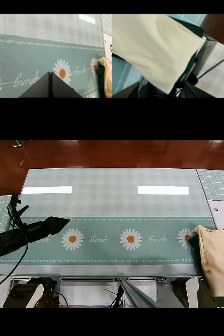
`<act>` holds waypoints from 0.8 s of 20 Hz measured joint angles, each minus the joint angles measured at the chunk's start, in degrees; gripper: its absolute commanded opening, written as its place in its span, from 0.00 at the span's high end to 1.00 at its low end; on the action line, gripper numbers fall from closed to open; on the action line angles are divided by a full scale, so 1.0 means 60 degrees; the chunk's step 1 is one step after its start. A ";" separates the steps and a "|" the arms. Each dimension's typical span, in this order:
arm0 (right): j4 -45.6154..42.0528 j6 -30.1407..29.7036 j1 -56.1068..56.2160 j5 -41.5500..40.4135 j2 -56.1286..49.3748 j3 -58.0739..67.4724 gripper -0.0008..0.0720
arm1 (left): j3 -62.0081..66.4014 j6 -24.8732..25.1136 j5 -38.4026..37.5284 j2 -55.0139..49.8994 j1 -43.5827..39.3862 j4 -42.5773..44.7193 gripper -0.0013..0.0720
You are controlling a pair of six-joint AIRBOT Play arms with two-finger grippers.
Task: Fold the shirts.
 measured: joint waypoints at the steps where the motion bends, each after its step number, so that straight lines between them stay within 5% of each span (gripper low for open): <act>1: -0.0160 0.0040 -0.0055 -0.0175 0.0098 -0.0164 0.17 | 0.0000 0.0058 0.0160 0.0000 -0.0004 -0.0004 0.95; 2: -0.0222 0.0076 -0.0095 -0.0441 0.0157 -0.0288 0.30 | 0.0000 0.0149 0.0288 0.0000 -0.0004 -0.0004 0.95; 3: -0.0168 0.0098 -0.0117 -0.0787 0.0200 -0.0364 0.57 | 0.0000 0.0295 0.0455 0.0000 -0.0004 -0.0007 0.95; 4: 0.0055 0.0098 -0.0138 -0.1169 0.0233 -0.0404 0.96 | 0.0007 0.0441 0.0667 -0.0004 -0.0004 -0.0007 0.95; 6: 0.1293 -0.0120 -0.0157 -0.2284 0.0270 -0.0444 0.96 | 0.0255 0.0685 0.1213 -0.0106 -0.0004 -0.0004 0.95; 11: 0.7723 -0.1756 0.0849 -0.5417 -0.0299 -0.0364 0.96 | 0.3238 0.1122 0.1698 -0.1800 -0.0481 -0.0022 0.95; 14: 0.8604 -0.2149 0.3581 -0.6466 -0.1144 -0.0164 0.96 | 0.6069 0.1235 0.1231 -0.3712 -0.1588 0.0324 0.95; 16: 0.7923 -0.2113 0.6036 -0.6874 -0.1974 -0.0102 0.96 | 0.7439 0.0907 0.0674 -0.4925 -0.2484 0.1293 0.95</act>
